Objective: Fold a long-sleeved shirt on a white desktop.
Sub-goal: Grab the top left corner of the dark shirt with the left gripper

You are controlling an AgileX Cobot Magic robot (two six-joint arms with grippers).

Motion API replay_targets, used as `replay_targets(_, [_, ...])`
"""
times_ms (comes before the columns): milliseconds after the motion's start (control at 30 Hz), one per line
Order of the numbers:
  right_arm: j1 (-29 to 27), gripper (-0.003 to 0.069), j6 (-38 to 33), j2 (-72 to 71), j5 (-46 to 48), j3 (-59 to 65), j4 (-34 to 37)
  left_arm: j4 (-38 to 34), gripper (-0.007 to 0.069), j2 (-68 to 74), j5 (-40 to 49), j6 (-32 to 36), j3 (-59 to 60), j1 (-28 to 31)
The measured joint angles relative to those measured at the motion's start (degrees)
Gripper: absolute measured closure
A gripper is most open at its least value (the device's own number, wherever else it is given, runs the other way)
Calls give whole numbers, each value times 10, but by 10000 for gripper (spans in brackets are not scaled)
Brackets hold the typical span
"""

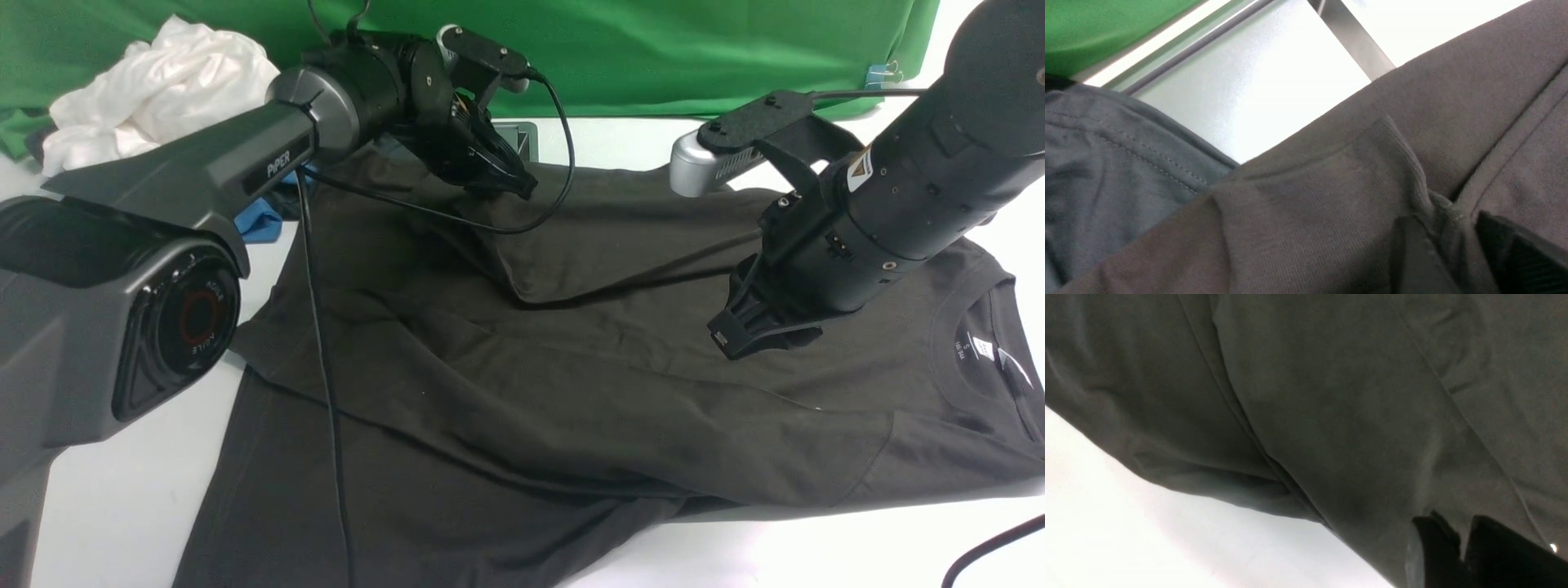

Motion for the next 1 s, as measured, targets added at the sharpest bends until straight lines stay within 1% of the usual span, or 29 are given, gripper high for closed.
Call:
replay_targets(133, [0, 503, 0, 0, 0, 0, 0, 1, 285, 0, -17, -10, 0, 1])
replay_targets(233, [0, 503, 0, 0, 0, 0, 0, 1, 273, 1, -36, -15, 0, 1])
replay_targets(367, [0, 503, 0, 0, 0, 0, 0, 1, 297, 1, -54, -17, 0, 2])
replay_targets(500, [0, 503, 0, 0, 0, 0, 0, 1, 389, 3, -55, -18, 0, 4])
replay_targets(633, [0, 503, 0, 0, 0, 0, 0, 1, 429, 9, -40, -18, 0, 5])
replay_targets(800, [0, 503, 0, 0, 0, 0, 0, 1, 424, 13, -31, -18, 0, 5])
replay_targets(900, [0, 503, 0, 0, 0, 0, 0, -2, 392, 7, -36, -18, 0, 5])
replay_targets(967, [0, 503, 0, 0, 0, 0, 0, -9, 347, -3, -40, -18, 0, 5])
replay_targets(1000, [0, 503, 0, 0, 0, 0, 0, -13, 337, -7, -40, -18, 0, 5])
